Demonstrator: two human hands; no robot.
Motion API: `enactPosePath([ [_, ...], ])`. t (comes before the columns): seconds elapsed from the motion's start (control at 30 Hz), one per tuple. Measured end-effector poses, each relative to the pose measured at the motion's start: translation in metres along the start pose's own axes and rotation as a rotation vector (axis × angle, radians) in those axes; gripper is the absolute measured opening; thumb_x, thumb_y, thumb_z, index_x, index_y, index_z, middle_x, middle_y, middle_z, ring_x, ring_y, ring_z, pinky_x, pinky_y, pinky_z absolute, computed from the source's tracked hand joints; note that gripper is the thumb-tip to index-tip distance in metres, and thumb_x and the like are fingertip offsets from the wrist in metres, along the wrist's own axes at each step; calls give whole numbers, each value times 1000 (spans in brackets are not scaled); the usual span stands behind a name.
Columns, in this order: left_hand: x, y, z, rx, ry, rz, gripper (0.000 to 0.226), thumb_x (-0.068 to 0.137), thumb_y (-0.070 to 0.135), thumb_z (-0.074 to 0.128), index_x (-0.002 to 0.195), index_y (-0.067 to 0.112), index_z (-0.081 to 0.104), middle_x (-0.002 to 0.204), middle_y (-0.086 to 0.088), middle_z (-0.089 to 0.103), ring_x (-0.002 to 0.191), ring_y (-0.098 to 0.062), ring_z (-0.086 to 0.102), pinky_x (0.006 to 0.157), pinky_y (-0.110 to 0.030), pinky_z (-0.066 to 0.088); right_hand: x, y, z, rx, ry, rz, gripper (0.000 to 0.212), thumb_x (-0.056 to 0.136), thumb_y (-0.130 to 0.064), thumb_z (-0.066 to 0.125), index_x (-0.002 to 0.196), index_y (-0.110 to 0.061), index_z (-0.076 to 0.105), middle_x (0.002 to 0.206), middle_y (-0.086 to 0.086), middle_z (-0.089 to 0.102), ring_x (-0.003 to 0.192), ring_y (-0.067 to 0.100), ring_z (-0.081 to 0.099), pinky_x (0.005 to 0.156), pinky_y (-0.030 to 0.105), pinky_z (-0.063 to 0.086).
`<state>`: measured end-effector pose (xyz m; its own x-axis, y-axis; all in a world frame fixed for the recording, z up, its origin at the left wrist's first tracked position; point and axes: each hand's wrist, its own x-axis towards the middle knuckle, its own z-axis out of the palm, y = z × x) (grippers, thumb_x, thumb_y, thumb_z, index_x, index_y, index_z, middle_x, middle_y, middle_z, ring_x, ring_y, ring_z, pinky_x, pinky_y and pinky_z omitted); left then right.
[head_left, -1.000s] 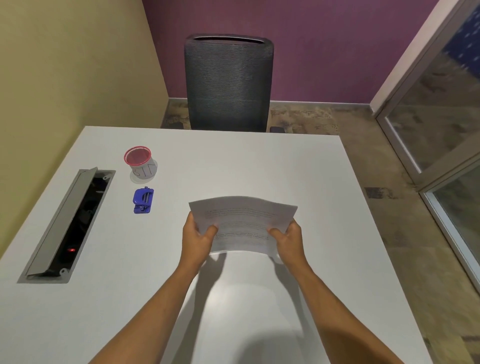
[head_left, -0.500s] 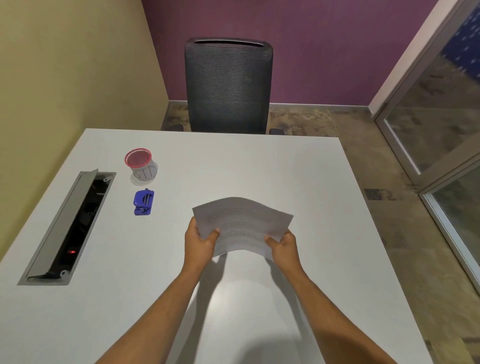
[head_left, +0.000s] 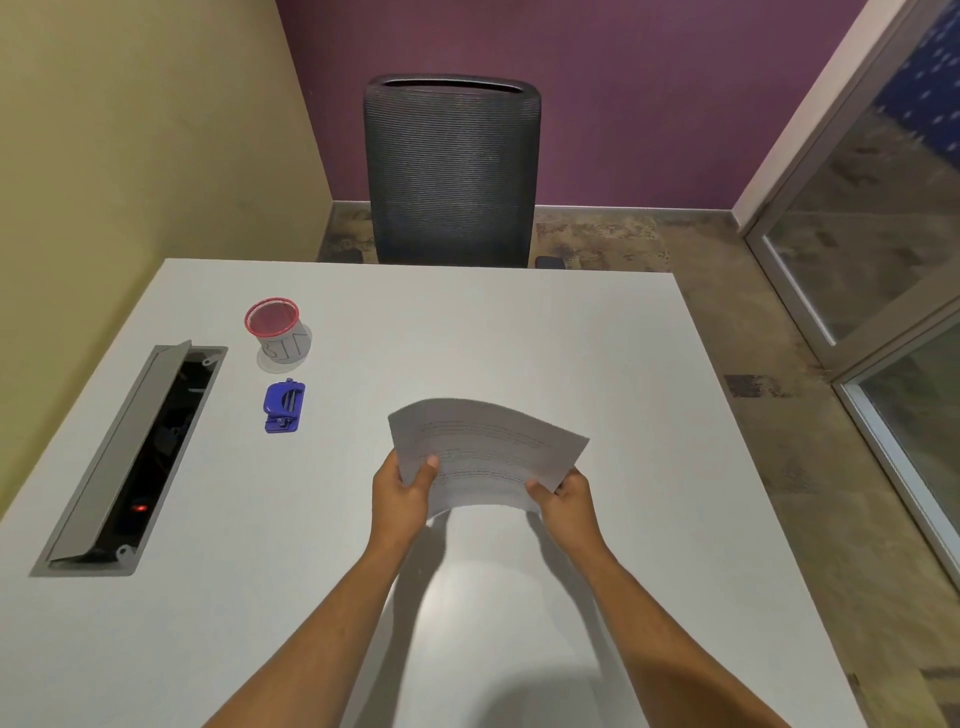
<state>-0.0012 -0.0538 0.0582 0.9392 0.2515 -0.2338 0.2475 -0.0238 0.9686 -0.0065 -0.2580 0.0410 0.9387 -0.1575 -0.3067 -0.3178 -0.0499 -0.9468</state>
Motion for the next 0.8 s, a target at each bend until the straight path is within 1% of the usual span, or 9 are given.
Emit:
enactPosePath([
  [0.07,-1,3,1,-12,-4,-4,18,91,19,64,96,37,65,94,18,72,89,1,67,74,-21,49,-2,1,-5,45,32,-20,44,87,6,64,115,-25,56,110,-8,65,104,10,62,77,10,51],
  [0.17,0,11,3,-61,-2,0,17,91,16,63,98,32,65,94,16,73,89,-2,68,70,-14,49,-3,9,-18,90,139,-2,69,81,6,71,135,-25,40,126,-5,52,117,12,50,84,6,41],
  [0.23,1,16,4,-113,2,2,18,92,15,63,101,30,65,94,16,74,87,0,68,69,-12,50,-4,15,-27,209,195,122,85,80,4,72,145,-29,29,135,-5,42,124,14,41,90,24,41],
  [0.3,0,20,6,-170,15,-6,18,92,14,62,103,29,64,95,14,74,85,0,68,72,-18,52,-6,20,-31,364,209,233,88,80,4,68,147,-32,25,136,-5,44,118,17,47,90,36,45],
  [0.37,-1,21,9,-236,22,-28,20,92,13,61,103,30,64,96,11,74,87,-4,69,77,-26,53,-7,27,-32,482,157,281,83,82,4,65,148,-29,27,133,2,56,108,19,56,94,39,43],
  [0.47,-5,21,15,-357,25,-76,24,93,11,60,104,32,65,104,6,73,100,-17,67,88,-37,52,-10,33,-30,563,-38,261,61,82,0,67,136,-22,48,131,10,64,113,22,60,96,36,43],
  [0.53,-8,22,17,-433,22,-101,27,93,9,59,107,32,65,107,5,74,104,-17,67,89,-36,52,-11,33,-27,572,-104,242,51,83,1,65,130,-19,55,126,8,65,113,21,61,97,35,45],
  [0.67,-10,21,18,-515,-5,-158,28,94,9,59,108,33,65,107,8,74,99,-12,70,75,-26,57,-5,33,-23,605,-38,237,46,85,8,60,126,-12,58,116,7,71,111,24,64,93,33,51],
  [0.8,-10,19,14,-541,-43,-216,29,94,13,59,116,31,60,110,4,74,100,-14,70,74,-33,57,-4,29,-28,681,-40,239,44,78,1,68,120,-10,59,117,12,71,114,28,65,87,33,58],
])
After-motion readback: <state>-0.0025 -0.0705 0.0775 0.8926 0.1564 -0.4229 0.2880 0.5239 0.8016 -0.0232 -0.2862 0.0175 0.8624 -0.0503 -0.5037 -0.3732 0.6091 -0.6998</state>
